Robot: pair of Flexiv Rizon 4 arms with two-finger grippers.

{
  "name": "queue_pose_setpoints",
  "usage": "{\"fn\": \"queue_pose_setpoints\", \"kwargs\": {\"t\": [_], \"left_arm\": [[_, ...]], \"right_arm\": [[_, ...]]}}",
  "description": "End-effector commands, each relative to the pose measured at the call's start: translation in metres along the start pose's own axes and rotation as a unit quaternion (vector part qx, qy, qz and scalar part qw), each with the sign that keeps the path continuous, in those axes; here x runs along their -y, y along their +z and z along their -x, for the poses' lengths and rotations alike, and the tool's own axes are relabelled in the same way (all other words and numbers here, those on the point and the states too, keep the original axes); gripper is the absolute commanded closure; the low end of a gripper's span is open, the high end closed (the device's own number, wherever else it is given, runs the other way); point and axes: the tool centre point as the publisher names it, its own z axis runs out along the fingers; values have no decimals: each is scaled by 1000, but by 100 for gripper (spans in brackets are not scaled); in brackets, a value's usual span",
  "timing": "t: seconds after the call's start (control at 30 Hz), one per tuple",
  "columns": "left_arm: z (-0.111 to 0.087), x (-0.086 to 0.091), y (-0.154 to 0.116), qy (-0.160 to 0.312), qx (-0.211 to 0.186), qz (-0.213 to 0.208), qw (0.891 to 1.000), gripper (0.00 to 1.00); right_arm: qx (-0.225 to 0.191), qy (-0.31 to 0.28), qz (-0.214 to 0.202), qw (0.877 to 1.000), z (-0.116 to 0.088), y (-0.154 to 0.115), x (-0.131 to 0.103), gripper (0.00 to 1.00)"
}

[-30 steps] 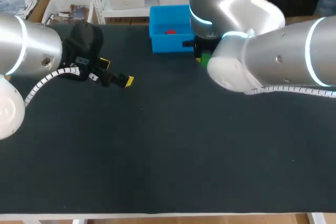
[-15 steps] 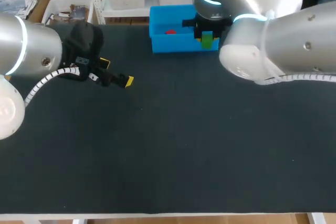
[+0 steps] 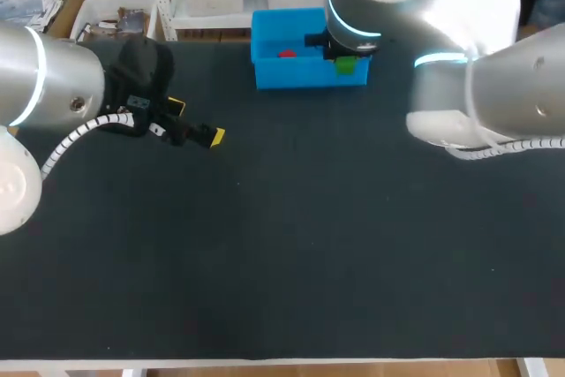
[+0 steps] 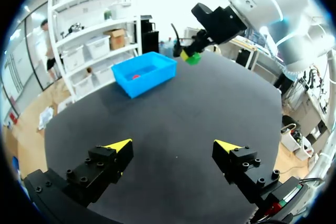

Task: Use the left arm to pick the red cube and place it into the blue plastic box first, then use the right arm to grasp the green cube and put it into the same blue plastic box after the first action is fully finished.

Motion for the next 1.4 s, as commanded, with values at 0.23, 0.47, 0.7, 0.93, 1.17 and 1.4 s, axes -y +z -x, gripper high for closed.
{"fn": "queue_pose_setpoints", "kwargs": {"t": [0.23, 0.47, 0.7, 0.93, 1.17, 1.4], "left_arm": [[-1, -2, 0, 1, 3, -4, 1000, 0], [-1, -2, 0, 1, 3, -4, 1000, 0], [-1, -2, 0, 1, 3, -4, 1000, 0], [-1, -2, 0, 1, 3, -4, 1000, 0], [-1, -2, 0, 1, 3, -4, 1000, 0], [-1, -2, 0, 1, 3, -4, 1000, 0]], "right_arm": [[32, 4, 6, 999, 20, 22, 0, 100], [25, 11, 8, 1000, 46, 50, 1, 100], [17, 6, 14, 1000, 70, 78, -1, 100], [15, 4, 17, 1000, 92, 99, 1, 100], [11, 6, 19, 1000, 105, 115, 5, 100], [0, 5, 22, 1000, 105, 129, 2, 100]]}}
